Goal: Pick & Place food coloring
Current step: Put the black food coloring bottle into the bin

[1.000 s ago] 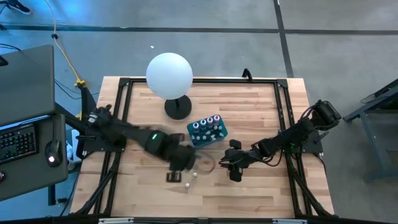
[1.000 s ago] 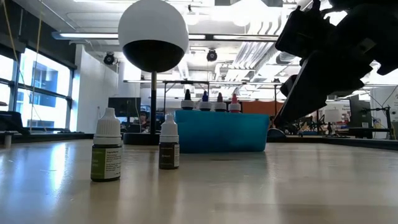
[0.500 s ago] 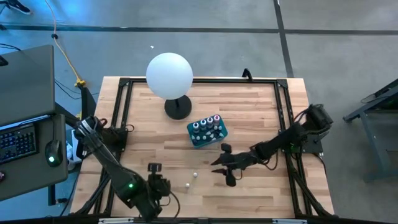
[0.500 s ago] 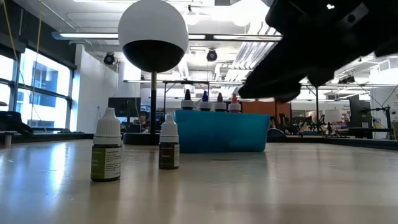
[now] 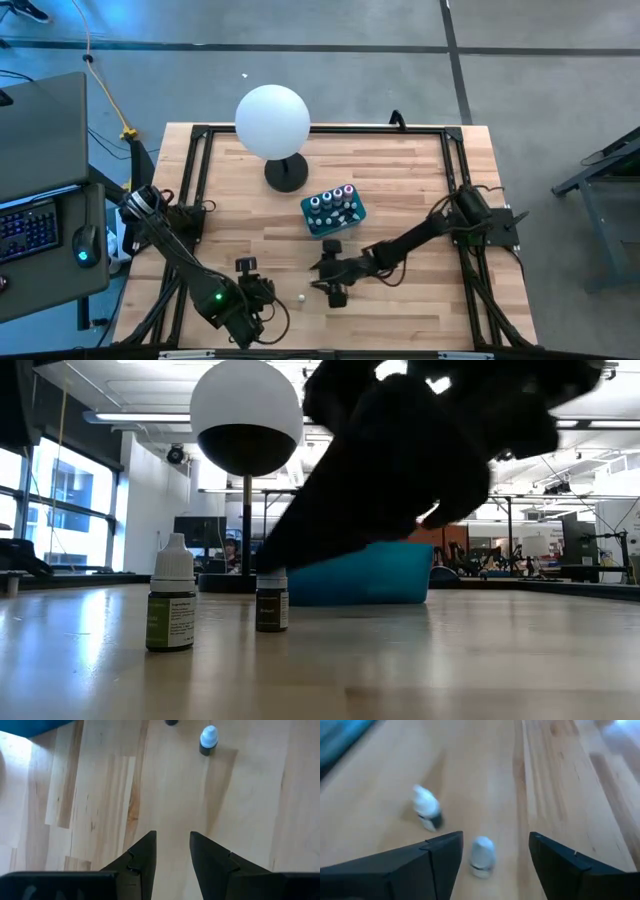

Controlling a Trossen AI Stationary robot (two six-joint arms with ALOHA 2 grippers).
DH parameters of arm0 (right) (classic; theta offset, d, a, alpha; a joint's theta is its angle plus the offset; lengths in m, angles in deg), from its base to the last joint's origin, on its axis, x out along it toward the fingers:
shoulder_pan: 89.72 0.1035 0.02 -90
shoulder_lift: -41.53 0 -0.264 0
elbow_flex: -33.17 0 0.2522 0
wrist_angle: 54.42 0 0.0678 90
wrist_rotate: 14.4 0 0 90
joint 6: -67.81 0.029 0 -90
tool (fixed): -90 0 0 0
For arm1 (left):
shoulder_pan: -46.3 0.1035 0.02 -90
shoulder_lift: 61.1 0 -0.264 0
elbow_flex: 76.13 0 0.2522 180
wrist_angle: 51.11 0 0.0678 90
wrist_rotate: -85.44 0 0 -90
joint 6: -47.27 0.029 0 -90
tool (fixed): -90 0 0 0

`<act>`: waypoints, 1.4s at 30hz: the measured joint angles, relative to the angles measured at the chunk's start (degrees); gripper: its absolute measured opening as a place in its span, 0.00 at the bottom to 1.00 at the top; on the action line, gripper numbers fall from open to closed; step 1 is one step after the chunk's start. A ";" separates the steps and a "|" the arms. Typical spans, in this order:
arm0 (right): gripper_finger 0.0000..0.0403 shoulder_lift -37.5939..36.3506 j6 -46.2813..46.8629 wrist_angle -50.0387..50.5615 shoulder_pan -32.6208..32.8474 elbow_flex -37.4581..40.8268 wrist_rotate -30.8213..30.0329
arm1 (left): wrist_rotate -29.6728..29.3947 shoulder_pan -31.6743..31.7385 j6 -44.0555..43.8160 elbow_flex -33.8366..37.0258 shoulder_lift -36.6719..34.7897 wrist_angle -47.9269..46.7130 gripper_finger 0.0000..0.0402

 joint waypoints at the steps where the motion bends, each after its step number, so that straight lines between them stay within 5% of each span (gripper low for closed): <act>1: 0.55 0.45 0.50 2.52 -0.35 -1.12 0.61 | 0.02 -0.04 -0.02 0.00 0.00 0.10 0.28; 8: 0.49 2.14 3.37 5.84 -1.42 -2.94 4.88 | 0.25 -0.06 0.05 0.00 0.00 -0.03 0.28; 15: 0.28 1.95 3.41 5.40 -2.23 -2.94 9.85 | -1.10 -0.04 0.00 0.00 0.00 0.53 0.28; 18: 0.17 -0.53 3.87 7.81 -2.52 -2.85 10.48 | -1.23 -0.04 0.17 -0.03 0.00 1.94 0.28; 21: 0.16 -6.00 3.98 13.86 -3.17 -2.85 10.39 | -1.35 -0.04 0.18 -0.04 0.00 1.87 0.28; 25: 0.16 -16.57 2.26 26.78 -4.29 -2.87 4.20 | -1.84 -0.04 0.19 -0.04 0.00 1.86 0.28; 29: 0.16 -26.11 1.84 36.94 -5.44 -2.50 -13.41 | -3.49 0.00 0.19 -0.07 0.00 2.26 0.28; 32: 0.17 -28.53 3.42 34.99 -7.43 1.55 -23.78 | -3.74 0.46 0.20 -0.07 0.00 3.96 0.28; 42: 0.20 -25.15 5.78 3.83 -15.31 21.18 -10.59 | 0.83 6.95 4.77 -0.07 0.02 15.11 0.28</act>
